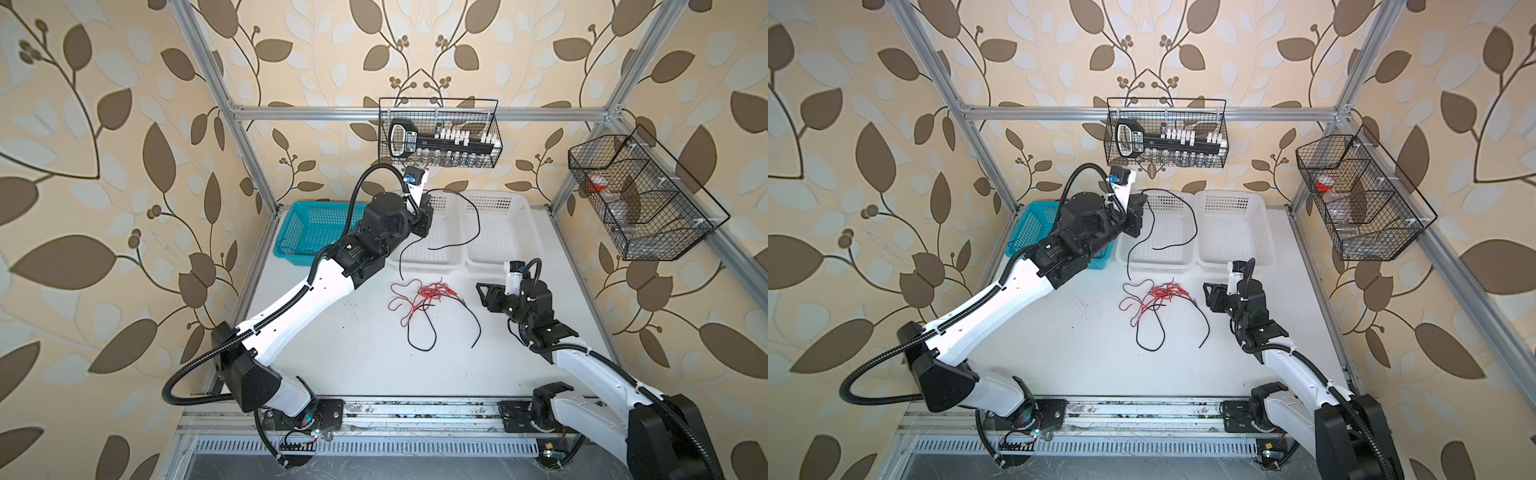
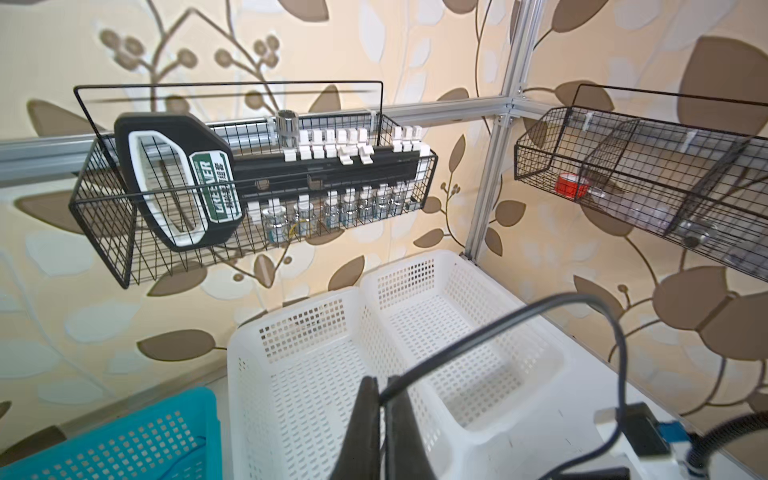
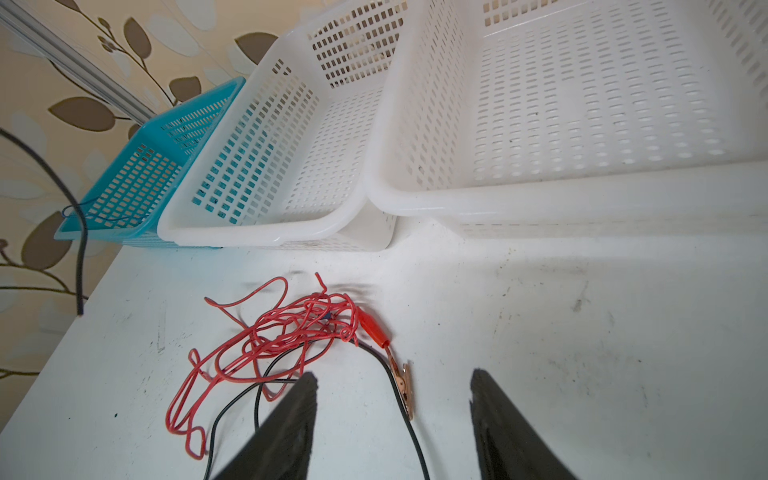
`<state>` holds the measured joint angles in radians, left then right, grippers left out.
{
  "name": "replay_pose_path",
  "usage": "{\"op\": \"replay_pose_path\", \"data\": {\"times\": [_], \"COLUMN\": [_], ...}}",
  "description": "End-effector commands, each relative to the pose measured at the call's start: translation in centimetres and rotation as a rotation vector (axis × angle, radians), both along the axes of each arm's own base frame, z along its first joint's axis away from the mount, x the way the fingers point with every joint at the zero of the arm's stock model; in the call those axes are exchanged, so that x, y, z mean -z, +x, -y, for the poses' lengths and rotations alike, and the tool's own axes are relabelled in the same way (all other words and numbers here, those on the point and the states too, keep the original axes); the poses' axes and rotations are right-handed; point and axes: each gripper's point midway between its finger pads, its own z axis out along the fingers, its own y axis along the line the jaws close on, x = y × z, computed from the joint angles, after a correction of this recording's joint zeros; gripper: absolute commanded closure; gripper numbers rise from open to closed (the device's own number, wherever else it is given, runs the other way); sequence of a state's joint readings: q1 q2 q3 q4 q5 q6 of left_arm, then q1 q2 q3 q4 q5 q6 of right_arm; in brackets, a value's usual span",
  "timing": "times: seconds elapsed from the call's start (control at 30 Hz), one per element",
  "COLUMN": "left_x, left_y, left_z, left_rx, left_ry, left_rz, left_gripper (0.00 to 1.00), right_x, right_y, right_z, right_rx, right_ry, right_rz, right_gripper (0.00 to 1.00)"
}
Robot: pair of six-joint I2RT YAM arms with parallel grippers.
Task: Untangle the cables
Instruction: 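Lift the black wire with the left gripper over the nearer white basket, then lower the black wire into the white basket and open the left gripper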
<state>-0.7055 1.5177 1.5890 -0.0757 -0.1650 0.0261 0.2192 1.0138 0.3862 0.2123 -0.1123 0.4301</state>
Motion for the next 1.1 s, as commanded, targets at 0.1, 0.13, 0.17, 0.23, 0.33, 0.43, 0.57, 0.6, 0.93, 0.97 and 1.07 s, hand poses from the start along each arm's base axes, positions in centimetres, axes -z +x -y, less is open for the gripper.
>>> {"op": "replay_pose_path", "data": {"times": [0.1,0.13,0.17,0.23,0.33,0.43,0.57,0.6,0.93,0.97,1.07], "left_x": [-3.6,-3.5,-3.3,-2.5,-0.3,2.7,7.1,8.2,18.4,19.2,21.5], "left_y": [4.2,4.8,5.5,6.7,8.6,10.1,11.5,11.7,12.2,12.4,12.7], "left_z": [-0.2,-0.2,-0.1,0.2,0.6,1.1,1.7,1.7,-0.3,-0.5,-1.2], "left_rx": [-0.011,-0.014,-0.018,-0.02,-0.033,-0.044,-0.06,-0.067,-0.192,-0.206,-0.258], "left_ry": [-0.046,-0.046,-0.047,-0.044,-0.022,0.011,0.055,0.066,0.206,0.218,0.269], "left_rz": [0.057,0.054,0.05,0.029,-0.021,-0.075,-0.152,-0.17,-0.373,-0.392,-0.463], "left_gripper": [1.0,1.0,1.0,1.0,1.0,1.0,1.0,1.0,1.0,1.0,1.0], "right_x": [0.7,0.7,0.8,0.9,0.9,1.0,1.0,1.1,1.6,1.7,2.0], "right_y": [-0.6,-0.7,-0.7,-0.7,-0.8,-0.7,-0.7,-0.7,-0.7,-0.7,-0.8], "right_z": [0.1,0.1,0.1,0.0,0.1,0.1,0.0,0.0,-0.1,-0.2,-0.3], "right_rx": [0.004,0.004,0.002,-0.002,-0.002,0.0,-0.009,-0.009,-0.008,-0.01,-0.012], "right_ry": [0.013,0.013,0.014,0.012,0.007,0.004,0.007,0.008,0.008,0.011,0.018], "right_rz": [-0.012,-0.014,-0.015,-0.017,-0.017,-0.018,-0.021,-0.023,-0.05,-0.056,-0.069], "right_gripper": [0.41,0.41,0.41,0.41,0.41,0.4,0.4,0.4,0.4,0.4,0.4]}}
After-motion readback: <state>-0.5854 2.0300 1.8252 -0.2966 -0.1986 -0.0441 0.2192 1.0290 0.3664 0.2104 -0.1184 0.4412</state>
